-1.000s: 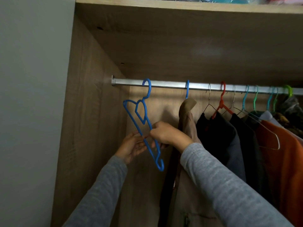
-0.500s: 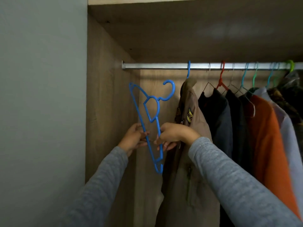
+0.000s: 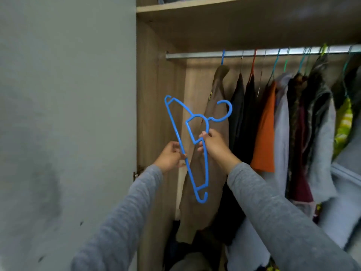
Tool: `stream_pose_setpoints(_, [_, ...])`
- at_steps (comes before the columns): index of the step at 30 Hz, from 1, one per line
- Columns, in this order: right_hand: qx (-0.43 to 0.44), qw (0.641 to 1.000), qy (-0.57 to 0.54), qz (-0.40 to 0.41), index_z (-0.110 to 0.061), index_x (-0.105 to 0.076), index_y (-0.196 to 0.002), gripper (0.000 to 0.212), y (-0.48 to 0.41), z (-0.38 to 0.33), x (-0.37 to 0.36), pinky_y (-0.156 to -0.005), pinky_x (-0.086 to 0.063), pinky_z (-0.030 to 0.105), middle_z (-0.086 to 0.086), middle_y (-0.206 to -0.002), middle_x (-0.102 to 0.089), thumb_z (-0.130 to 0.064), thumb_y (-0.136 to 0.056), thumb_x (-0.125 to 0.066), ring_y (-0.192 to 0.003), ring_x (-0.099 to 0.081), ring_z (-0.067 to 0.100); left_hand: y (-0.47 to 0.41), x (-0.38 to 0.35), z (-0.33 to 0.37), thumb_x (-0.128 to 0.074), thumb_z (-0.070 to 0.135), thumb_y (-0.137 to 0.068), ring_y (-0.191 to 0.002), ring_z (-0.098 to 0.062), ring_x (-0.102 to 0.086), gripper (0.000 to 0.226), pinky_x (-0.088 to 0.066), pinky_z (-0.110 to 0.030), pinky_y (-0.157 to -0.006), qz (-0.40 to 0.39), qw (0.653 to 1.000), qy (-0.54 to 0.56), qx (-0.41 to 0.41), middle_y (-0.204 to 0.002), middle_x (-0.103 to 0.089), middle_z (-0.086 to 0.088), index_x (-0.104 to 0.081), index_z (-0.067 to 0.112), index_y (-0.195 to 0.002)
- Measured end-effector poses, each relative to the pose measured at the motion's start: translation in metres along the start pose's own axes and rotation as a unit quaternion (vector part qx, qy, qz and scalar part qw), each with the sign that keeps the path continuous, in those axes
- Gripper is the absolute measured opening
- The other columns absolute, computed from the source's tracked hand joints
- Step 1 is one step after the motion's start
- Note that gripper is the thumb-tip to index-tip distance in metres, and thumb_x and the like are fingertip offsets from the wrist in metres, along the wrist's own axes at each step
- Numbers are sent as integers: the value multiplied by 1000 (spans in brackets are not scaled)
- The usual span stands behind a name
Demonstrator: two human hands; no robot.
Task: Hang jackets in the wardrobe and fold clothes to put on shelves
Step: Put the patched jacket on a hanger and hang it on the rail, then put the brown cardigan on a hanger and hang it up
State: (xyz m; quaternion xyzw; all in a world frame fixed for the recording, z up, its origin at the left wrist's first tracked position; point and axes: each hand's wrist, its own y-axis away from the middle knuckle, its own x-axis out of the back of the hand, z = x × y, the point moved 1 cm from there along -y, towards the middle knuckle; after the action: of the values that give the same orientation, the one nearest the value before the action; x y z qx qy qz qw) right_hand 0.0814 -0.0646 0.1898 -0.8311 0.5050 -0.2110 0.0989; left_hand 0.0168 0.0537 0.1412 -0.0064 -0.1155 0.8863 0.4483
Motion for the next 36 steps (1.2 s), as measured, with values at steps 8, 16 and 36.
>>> stream_pose_setpoints(8, [90,967,223,-86,-16,-47,-78,22,109,8,18,-69,-35,31,12,-86,-56,-19,-98,-39,-86,-54,27,101,29,2,-57,24,-91,-143,-34,-12,67,-16,-44,-115,111,862,-447,-212,-149,-25,-20,-24,3,-146])
stream_pose_setpoints(16, [154,935,296,-124,-17,-42,-59,44,197,-13,0,-61,-40,35,-2,-59,-51,-45,-94,-43,-65,-52,21,206,80,-6,-43,23,-98,-100,-34,-58,25,-44,-39,-89,-25,875,-466,-129,-107,-61,-18,-53,3,-111])
stream_pose_setpoints(36, [145,887,65,-434,-25,-61,-68,24,542,-64,-267,-72,-49,39,-2,-70,-62,-33,-90,-57,-74,-59,19,652,339,-64,-43,34,-98,-78,-22,-60,34,-47,-34,-80,153,871,-411,219,-82,-64,-4,-63,8,-91])
